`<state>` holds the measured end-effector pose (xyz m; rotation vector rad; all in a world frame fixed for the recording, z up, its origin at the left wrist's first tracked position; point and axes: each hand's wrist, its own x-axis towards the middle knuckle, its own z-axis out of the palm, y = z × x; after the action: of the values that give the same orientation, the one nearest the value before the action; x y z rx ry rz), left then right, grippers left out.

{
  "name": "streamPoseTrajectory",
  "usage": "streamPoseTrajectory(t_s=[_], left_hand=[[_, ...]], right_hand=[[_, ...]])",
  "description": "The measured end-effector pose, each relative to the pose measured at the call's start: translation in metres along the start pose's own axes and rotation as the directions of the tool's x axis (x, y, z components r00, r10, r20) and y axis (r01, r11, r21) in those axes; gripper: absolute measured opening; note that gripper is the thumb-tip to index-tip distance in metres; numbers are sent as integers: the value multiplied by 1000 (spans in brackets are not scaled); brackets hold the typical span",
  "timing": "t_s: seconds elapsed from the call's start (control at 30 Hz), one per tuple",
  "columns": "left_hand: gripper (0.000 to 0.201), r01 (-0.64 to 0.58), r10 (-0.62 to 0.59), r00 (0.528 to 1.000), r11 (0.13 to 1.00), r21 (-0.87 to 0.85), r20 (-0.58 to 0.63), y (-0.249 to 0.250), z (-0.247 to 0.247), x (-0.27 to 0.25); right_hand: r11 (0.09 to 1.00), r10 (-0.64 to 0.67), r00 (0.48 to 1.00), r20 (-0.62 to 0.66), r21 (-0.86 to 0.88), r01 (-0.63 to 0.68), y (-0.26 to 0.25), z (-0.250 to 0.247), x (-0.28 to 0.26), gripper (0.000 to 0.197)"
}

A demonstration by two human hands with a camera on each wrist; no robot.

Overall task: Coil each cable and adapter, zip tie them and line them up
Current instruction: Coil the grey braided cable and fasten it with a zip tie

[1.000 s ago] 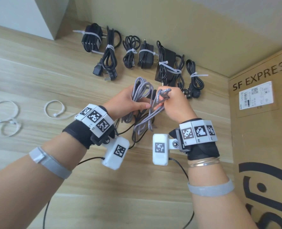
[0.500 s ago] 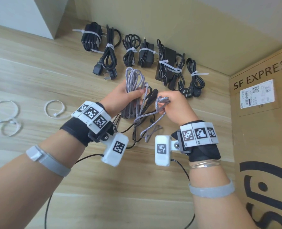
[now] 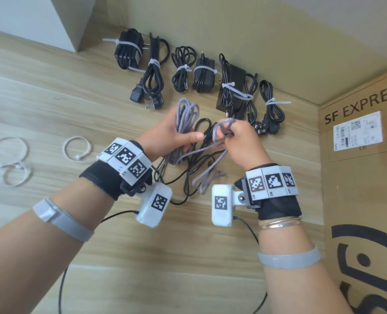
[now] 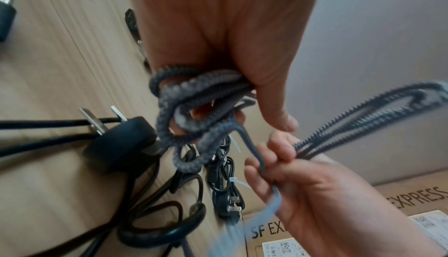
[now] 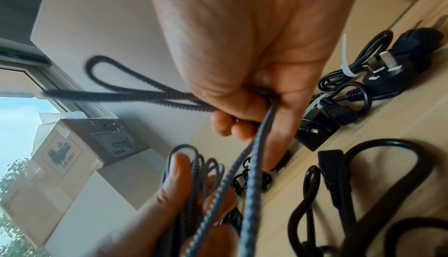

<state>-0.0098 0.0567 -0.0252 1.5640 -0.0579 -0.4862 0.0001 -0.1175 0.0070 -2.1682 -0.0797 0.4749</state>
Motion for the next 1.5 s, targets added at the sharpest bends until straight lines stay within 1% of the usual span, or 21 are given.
streamPoseTrajectory(t_s=[0.07,0.1,0.13,0.2,0.23,0.37,0.43,0.5,0.57,0.6,0.7,0.8,0.87,0.93,1.0,1.1,1.2,1.27,1.37,1.43,1.5], left_hand=[[56,-2,0,998,999,40,56,-2,2,2],[63,4,-8,998,998,60,68,-3,2,2],[65,14,-19,998,996,88,59,-2,3,2],[58,54,-53,999,983,178,-12,-4,3,2],[51,61,-53,998,974,219,-41,-4,3,2],[12,61,-51,998,970,236,-49,-9,-1,2],[15,89,-72,991,984,152,-111,-11,-5,3],[22,81,-85,987,996,-36,-135,-11,-10,4],[25,95,-116,990,970,-222,-84,-7,-12,3],[29,123,-135,990,962,-242,-34,-5,-12,3],[45,196,-185,977,974,-114,102,4,-6,0],[46,251,-241,960,967,-51,146,12,3,-2],[38,266,-258,950,964,-22,178,16,8,-4],[23,291,-279,936,956,-28,216,18,10,-6],[16,296,-290,929,955,8,229,15,10,-6],[12,264,-275,943,961,85,187,11,9,-5],[18,243,-241,967,970,-10,88,4,6,-3],[23,223,-219,974,973,-64,60,2,4,-3],[30,210,-196,975,968,-140,107,3,5,-4],[35,236,-209,965,954,-186,156,6,9,-5],[51,246,-225,959,963,-111,173,8,11,-4]], right_hand=[[999,33,999,-23,8,-33,-5,5,1,29],[999,44,999,-13,10,-44,-5,7,1,22],[998,50,999,1,23,-50,-4,9,3,21],[996,70,997,11,59,-71,-3,9,3,19],[995,68,998,9,74,-69,-4,8,3,20],[997,31,998,-59,78,-27,-1,2,3,55],[1000,5,996,-91,14,-4,4,-2,3,56],[995,-17,993,-120,-102,4,9,-5,3,54],[976,-47,989,-139,-215,16,12,-6,3,51],[962,-66,988,-137,-272,26,11,-4,3,50],[911,-126,988,-91,-405,79,8,4,4,42],[942,-74,996,-49,-332,53,3,13,7,37],[916,-64,997,-34,-399,45,-1,14,8,19],[872,-104,994,-30,-483,77,-2,13,9,18],[890,-104,993,-48,-450,71,-3,11,7,26],[944,-14,998,-53,-331,-4,-4,8,3,34],[976,63,998,-25,-207,-67,1,3,1,16],[991,85,996,5,-102,-84,3,2,0,11],[995,96,993,63,-5,-96,3,2,0,17],[994,106,991,85,3,-107,2,5,0,19],[993,111,989,96,-53,-107,2,6,0,18]])
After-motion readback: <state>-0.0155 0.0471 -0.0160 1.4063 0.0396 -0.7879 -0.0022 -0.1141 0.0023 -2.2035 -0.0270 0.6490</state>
